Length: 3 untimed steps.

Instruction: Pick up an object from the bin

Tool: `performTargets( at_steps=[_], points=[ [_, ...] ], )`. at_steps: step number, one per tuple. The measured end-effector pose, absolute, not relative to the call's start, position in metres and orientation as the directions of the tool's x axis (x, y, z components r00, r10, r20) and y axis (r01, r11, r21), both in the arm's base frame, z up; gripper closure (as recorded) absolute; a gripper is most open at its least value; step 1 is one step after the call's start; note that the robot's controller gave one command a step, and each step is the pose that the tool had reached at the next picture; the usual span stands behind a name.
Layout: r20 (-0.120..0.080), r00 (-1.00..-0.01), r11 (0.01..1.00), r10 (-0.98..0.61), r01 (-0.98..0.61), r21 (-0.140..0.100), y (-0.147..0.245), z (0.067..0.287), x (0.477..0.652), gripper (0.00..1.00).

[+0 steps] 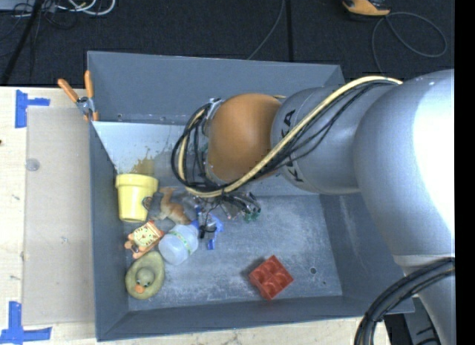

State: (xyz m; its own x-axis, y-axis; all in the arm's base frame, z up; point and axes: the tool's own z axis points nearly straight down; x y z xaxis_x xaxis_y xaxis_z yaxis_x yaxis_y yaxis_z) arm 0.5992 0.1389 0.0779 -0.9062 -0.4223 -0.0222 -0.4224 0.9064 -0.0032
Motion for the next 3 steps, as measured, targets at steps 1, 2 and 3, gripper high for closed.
performTargets(
  at_steps=[1, 2, 3],
  points=[
    [-0.023, -0.906, 0.907, -0.422, -0.422, -0.004, 0.139, 0.082, 0.599, 1.00],
    [-0.016, -0.906, 0.907, -0.422, -0.422, -0.002, 0.139, 0.089, 0.598, 1.00],
    [-0.008, -0.906, 0.906, -0.422, -0.422, 0.000, 0.139, 0.108, 0.595, 1.00]
  ],
)
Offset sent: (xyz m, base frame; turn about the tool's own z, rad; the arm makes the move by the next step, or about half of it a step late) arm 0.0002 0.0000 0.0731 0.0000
